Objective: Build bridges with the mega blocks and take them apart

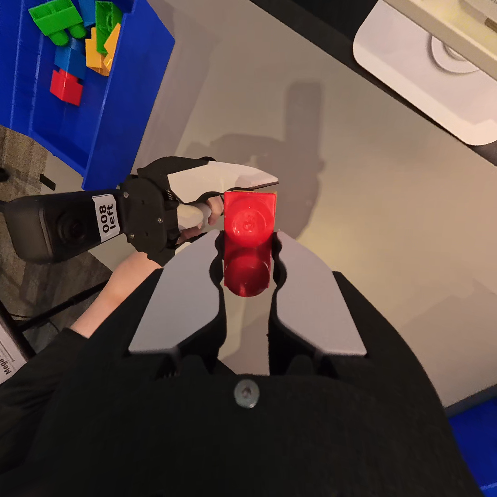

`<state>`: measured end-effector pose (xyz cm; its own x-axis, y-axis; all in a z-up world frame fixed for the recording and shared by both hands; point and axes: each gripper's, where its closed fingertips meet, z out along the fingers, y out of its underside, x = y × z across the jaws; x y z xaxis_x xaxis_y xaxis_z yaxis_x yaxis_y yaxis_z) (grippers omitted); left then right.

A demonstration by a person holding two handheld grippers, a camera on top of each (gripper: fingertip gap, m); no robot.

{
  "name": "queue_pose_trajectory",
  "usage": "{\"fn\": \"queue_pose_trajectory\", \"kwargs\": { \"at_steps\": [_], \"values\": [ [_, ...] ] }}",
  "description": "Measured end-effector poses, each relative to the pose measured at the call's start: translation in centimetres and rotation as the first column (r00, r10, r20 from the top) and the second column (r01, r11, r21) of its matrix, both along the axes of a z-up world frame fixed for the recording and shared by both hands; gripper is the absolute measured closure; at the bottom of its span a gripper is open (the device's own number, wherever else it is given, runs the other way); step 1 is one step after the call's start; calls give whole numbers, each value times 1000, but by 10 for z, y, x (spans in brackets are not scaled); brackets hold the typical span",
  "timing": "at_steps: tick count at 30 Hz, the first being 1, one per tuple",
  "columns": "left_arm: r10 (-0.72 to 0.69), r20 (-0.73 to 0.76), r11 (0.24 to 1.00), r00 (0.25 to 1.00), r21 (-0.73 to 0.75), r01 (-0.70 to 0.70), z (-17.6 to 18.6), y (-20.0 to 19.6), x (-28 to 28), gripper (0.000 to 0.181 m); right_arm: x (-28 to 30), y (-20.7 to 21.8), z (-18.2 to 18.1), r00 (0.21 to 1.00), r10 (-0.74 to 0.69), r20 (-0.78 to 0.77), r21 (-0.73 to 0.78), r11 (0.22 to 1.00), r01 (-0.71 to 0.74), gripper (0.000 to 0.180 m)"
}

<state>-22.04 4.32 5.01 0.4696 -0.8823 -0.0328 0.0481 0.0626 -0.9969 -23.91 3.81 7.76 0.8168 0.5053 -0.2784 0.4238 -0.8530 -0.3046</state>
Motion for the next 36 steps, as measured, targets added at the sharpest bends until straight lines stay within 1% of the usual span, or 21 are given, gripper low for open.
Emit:
{"fn": "queue_pose_trajectory", "kwargs": {
  "at_steps": [1,6,10,18,21,26,36],
  "values": [
    [4,-7,1000,1000,3,-4,0,0,0,107,0,-1,0,1000,4,5,-3,1000,-4,147],
    [18,-21,1000,1000,5,-18,1,-2,1,107,1,-2,1,999,16,37,-9,1000,-16,147],
    [40,-38,999,998,13,-40,1,-1,2,107,4,-3,-2,991,42,124,16,999,-45,147],
    [48,-7,999,999,26,-48,7,-5,1,107,2,-7,2,997,43,63,-37,998,-41,147],
    [47,-1,999,999,15,-47,8,-5,1,107,3,-6,2,999,35,39,-31,999,-34,147],
    [58,-24,998,998,2,-58,4,-4,4,107,6,-5,-3,996,48,73,-16,999,-47,147],
    [68,12,998,998,-16,-67,11,-4,-2,107,1,-3,1,999,45,-15,-12,999,-45,147]
  ]
}}
